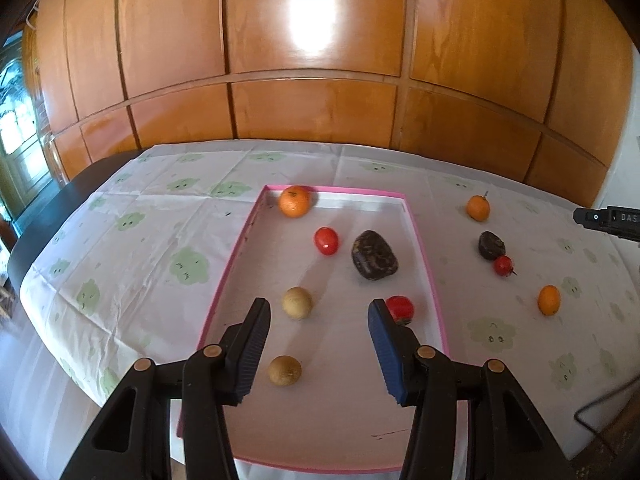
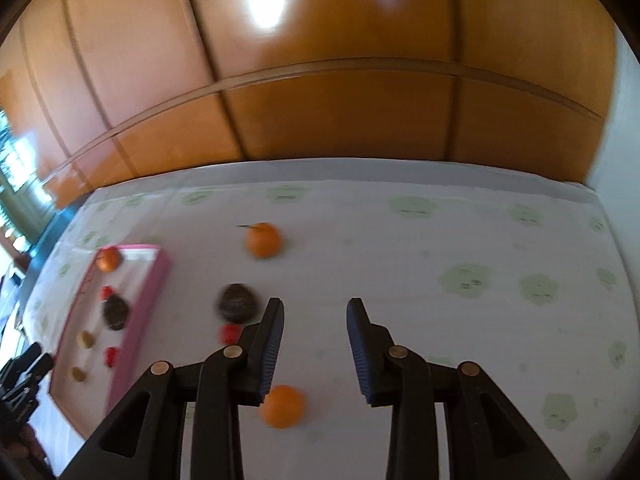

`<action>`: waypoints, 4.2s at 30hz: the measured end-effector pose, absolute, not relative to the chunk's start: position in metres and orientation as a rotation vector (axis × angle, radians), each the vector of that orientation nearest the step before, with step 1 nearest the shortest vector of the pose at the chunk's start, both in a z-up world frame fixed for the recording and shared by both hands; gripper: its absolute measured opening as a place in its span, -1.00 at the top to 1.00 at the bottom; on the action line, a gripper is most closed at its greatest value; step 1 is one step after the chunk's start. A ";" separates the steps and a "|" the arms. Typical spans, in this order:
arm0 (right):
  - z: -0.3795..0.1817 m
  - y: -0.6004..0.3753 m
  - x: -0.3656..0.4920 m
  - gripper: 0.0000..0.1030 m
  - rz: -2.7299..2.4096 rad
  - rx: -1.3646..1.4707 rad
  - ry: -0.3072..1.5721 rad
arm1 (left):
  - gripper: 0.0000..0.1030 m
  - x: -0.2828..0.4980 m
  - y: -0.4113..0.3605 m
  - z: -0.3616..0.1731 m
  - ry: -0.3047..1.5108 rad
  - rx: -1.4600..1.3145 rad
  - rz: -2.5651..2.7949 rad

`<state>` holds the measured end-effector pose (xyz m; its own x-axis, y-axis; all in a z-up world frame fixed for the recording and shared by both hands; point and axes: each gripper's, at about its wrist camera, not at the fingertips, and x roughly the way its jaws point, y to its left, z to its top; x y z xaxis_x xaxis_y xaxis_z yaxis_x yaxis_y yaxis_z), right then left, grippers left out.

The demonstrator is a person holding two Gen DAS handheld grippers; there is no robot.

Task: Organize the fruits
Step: 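Reach the left tool to the cluster and grasp a dark brown fruit, then grasp a red tomato with the right tool while the left tool holds the dark brown fruit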

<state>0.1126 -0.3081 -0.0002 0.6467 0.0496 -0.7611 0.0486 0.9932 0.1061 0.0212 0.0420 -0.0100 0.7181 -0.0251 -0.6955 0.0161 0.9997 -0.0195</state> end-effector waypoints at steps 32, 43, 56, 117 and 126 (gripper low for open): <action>-0.031 -0.359 0.117 0.33 -0.067 0.352 0.949 | -0.21 0.103 -0.109 -0.024 0.887 0.088 -0.328; -0.030 -0.357 0.120 0.32 -0.036 0.372 0.956 | -0.22 0.161 -0.158 -0.047 0.971 0.090 -0.391; -0.031 -0.352 0.124 0.32 -0.018 0.353 0.965 | 0.09 0.208 -0.177 -0.086 1.067 0.089 -0.388; -0.086 -0.196 0.163 0.51 0.281 -0.147 1.143 | 0.08 0.032 -0.118 -0.096 0.860 0.145 -0.470; -0.066 -0.271 0.144 0.51 0.100 -0.105 1.142 | 0.08 0.032 -0.117 -0.097 0.862 0.146 -0.469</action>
